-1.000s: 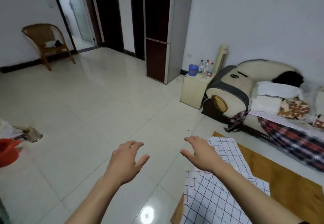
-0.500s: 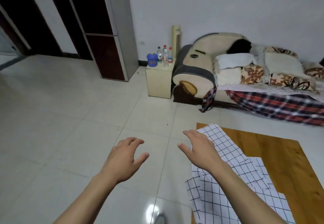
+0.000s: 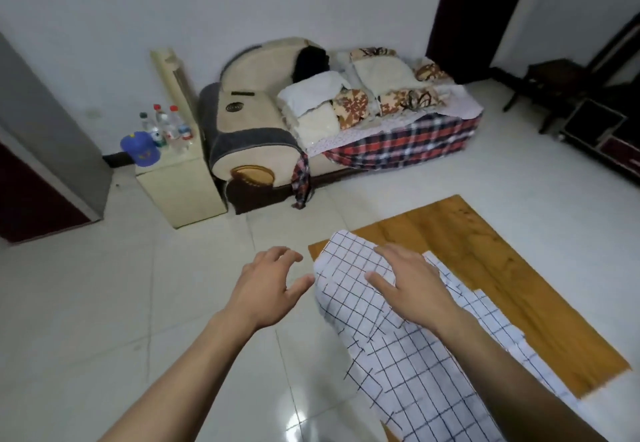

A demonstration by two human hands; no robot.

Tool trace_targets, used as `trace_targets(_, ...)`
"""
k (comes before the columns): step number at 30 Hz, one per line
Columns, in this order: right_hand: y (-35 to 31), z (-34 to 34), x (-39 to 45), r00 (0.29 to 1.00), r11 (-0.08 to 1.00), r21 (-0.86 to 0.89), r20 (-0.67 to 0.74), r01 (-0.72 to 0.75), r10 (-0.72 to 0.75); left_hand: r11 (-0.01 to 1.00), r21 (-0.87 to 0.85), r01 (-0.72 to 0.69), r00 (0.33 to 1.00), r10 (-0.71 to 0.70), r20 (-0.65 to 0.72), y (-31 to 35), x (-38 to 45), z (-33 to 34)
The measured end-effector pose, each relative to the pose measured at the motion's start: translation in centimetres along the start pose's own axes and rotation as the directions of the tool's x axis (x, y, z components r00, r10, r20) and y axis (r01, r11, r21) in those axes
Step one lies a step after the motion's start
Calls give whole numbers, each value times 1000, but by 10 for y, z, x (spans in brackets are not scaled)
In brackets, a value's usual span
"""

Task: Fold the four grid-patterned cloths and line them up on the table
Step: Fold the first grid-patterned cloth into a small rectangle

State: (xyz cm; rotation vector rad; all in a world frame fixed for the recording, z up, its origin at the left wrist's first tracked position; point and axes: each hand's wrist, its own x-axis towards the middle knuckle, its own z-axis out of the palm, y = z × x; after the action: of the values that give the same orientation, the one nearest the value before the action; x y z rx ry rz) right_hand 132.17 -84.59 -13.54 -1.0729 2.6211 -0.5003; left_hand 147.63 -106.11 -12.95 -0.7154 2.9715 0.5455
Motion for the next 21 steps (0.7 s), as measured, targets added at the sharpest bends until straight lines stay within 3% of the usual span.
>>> trace_targets(5,19,-2,-44,953,956,32,-76,-291,293,952,-35,-303,948,305,94,31,51,13)
trace_targets(11,4,9,-109,813,824,48,-137,-565,566,808,-139,-573,790,590,166,53,68,28)
trace_targets(21,-21,74,-238,513,524,190,-111,-830,851,658,-169,-734,560,727,398,76,62,93)
